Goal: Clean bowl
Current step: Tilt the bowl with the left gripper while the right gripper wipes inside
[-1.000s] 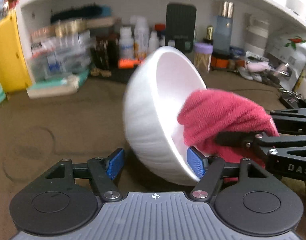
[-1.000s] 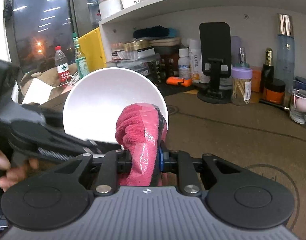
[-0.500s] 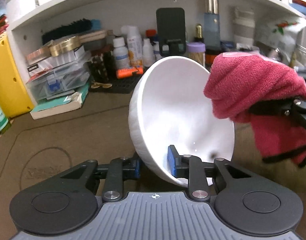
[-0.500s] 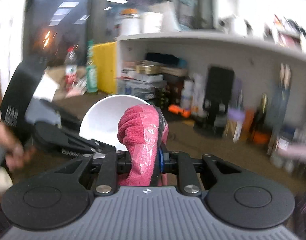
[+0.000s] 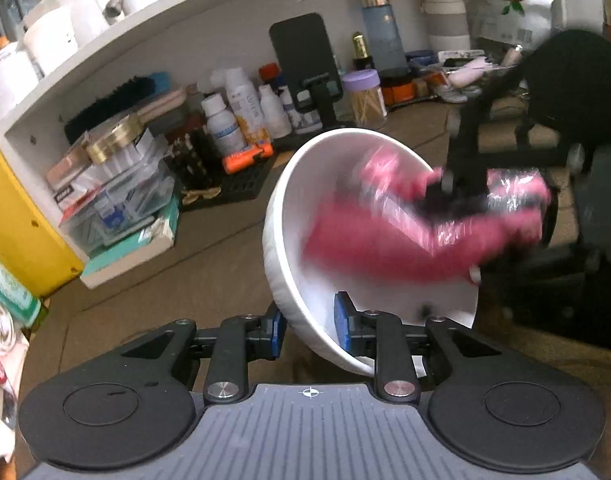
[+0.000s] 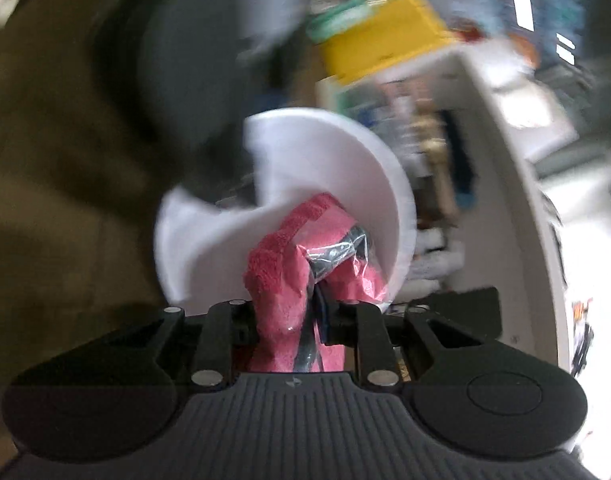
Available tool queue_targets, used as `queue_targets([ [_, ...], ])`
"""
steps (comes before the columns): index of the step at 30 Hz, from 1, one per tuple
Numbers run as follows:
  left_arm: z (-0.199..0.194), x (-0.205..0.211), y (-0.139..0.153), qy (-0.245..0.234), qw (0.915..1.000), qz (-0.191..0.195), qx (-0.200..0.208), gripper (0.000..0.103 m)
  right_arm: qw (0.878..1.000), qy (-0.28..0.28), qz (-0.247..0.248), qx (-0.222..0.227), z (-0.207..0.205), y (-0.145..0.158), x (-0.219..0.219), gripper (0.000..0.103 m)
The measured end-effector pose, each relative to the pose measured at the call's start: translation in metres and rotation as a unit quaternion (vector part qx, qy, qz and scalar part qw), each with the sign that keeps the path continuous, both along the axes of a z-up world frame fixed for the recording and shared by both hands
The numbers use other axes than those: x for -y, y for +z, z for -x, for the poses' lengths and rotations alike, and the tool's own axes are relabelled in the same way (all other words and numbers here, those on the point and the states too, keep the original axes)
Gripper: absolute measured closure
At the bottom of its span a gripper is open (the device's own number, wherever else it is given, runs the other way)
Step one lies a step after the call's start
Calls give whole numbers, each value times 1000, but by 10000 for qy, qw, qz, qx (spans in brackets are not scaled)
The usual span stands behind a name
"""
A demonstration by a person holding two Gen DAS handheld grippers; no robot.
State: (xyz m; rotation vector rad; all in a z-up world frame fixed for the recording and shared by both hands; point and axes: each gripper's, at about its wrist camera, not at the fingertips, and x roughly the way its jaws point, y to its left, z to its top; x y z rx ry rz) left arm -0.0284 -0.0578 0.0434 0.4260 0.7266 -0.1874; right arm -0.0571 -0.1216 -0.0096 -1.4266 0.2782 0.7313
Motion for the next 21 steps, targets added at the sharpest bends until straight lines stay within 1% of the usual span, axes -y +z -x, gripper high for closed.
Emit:
queue_targets([
  [1,-2,1,2,-44,10000,-37,33,77,9998,-5,82,-176,-2,2,-1,81],
  [3,-3,2,3,-81,9998,-130,88,79,9952,-127,-215,-949,-12,17,1,81],
  [4,-3,3,4,-104,9997,-189,125,79,9889,-210,-419,-1407,-19,27,2,81],
  [5,-3,2,4,-123,9996,-217,134,80,9666,-436,-990,-2323,-36,43,10,81],
  [6,-3,2,4,-139,9995,-240,139,81,9479,-557,-1394,-2811,-46,48,18,81],
  [7,-4,1,4,-156,9994,-263,144,81,9249,-677,-1791,-3286,-56,53,25,81],
  [8,-4,-1,3,-151,9994,-264,140,81,8985,-791,-2181,-3726,-66,57,33,81],
  [10,-3,-3,2,-150,9995,-246,135,80,8518,-989,-2935,-4224,-80,59,50,81],
  [12,-2,-4,1,-151,9995,-228,130,79,8426,-1344,-3477,-3887,-84,59,63,82],
  [13,-1,-3,0,-175,9994,-275,134,79,8428,-1382,-3538,-3813,-84,59,63,82],
  [15,1,-1,-2,-189,9990,-372,127,77,8383,-1518,-3918,-3475,-88,63,70,82],
  [17,1,-2,-3,-185,9992,-355,68,75,8463,-1328,-4058,-3185,-85,67,63,82],
  [18,0,-3,-4,-186,9993,-327,29,73,8503,-1281,-4035,-3128,-84,66,62,82],
  [19,0,-4,-5,-194,9993,-324,2,72,8668,-1047,-3928,-2888,-78,66,52,82],
  [21,1,-5,-8,-212,9992,-332,-34,69,8737,-849,-3894,-2791,-71,67,49,82],
])
